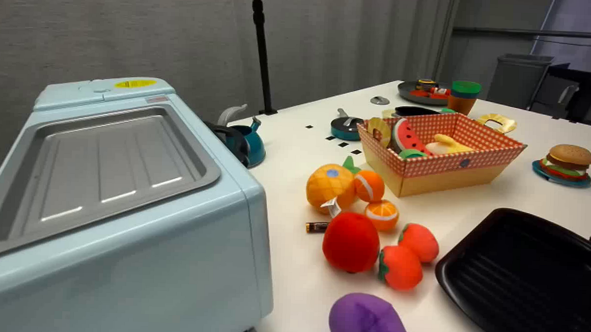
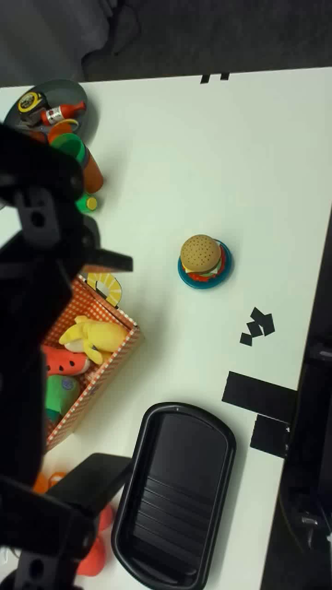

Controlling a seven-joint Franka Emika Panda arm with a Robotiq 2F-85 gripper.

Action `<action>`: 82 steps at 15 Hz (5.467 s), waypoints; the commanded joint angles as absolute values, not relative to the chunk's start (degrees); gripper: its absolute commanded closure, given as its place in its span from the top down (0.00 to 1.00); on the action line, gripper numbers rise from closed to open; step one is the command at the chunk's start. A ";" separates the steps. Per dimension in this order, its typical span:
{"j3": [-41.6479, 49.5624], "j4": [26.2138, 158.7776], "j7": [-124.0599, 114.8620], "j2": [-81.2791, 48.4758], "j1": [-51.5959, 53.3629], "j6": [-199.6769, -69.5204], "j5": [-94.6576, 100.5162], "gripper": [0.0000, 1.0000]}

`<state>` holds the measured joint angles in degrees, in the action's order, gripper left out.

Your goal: Put the orange plush toy in the basket

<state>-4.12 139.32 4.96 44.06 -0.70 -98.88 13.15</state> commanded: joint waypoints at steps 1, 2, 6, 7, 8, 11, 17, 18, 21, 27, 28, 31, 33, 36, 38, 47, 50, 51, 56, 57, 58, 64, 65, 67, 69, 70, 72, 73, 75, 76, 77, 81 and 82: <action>-3.31 139.10 4.31 43.88 0.50 -98.53 13.75 1.00; -3.31 139.10 4.31 43.89 0.50 -98.53 13.75 1.00; -3.31 139.10 4.31 43.89 0.50 -98.53 13.75 1.00; -3.31 139.10 4.31 43.89 0.50 -98.53 13.75 1.00; -3.31 139.10 4.31 43.89 0.50 -98.53 13.75 1.00; -3.31 139.10 4.31 43.89 0.50 -98.53 13.75 1.00; -3.62 139.19 5.79 42.30 2.20 -100.48 13.41 1.00; -3.62 139.10 6.32 41.48 3.07 -101.30 12.88 1.00; -3.87 138.97 7.04 38.84 5.64 -105.43 11.60 1.00; -4.50 137.73 6.96 29.18 8.73 -116.74 7.84 1.00; -4.53 137.49 7.29 27.66 9.19 -117.90 6.99 1.00; -4.99 136.87 7.49 24.51 9.74 -119.65 5.52 1.00; -5.60 138.40 5.82 25.87 8.88 -119.32 6.60 1.00; -5.72 137.71 5.82 24.73 8.96 -119.38 6.48 1.00; -5.72 137.56 5.83 24.73 8.96 -119.38 6.47 1.00; -6.87 134.05 8.93 16.32 10.98 -123.70 4.73 1.00; -8.13 131.70 9.25 10.50 11.84 -127.24 3.15 1.00; -8.56 130.98 9.20 8.69 11.98 -128.32 2.98 1.00; -10.07 128.69 8.58 -0.36 11.68 -136.06 3.45 1.00; -10.22 128.34 8.69 -1.98 11.66 -136.94 3.22 1.00; -10.40 128.03 8.47 -3.37 11.65 -137.61 3.56 1.00; -11.08 125.81 7.21 -10.44 11.74 -138.46 4.23 1.00; -11.13 125.48 6.95 -11.52 11.73 -138.55 4.10 1.00; -11.14 124.86 6.38 -13.34 11.75 -138.55 3.98 1.00; -11.21 124.31 6.33 -15.14 11.72 -138.70 3.74 1.00; -11.13 123.94 5.84 -16.14 11.83 -138.85 3.99 1.00; -10.86 123.35 4.37 -17.84 12.10 -139.40 4.49 1.00; -10.71 123.08 3.66 -18.66 12.23 -139.58 4.74 1.00; -10.75 122.61 2.86 -20.18 12.28 -139.55 4.38 1.00; -10.70 122.40 2.21 -20.81 12.39 -139.59 4.37 1.00; -10.77 122.20 1.84 -21.33 12.38 -139.66 4.08 1.00; -9.54 121.69 -1.42 -23.29 13.55 -139.99 6.90 1.00; -9.27 121.54 -2.23 -23.84 13.86 -140.05 7.57 1.00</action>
<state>-10.65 122.97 0.83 -21.65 12.12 -138.59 5.47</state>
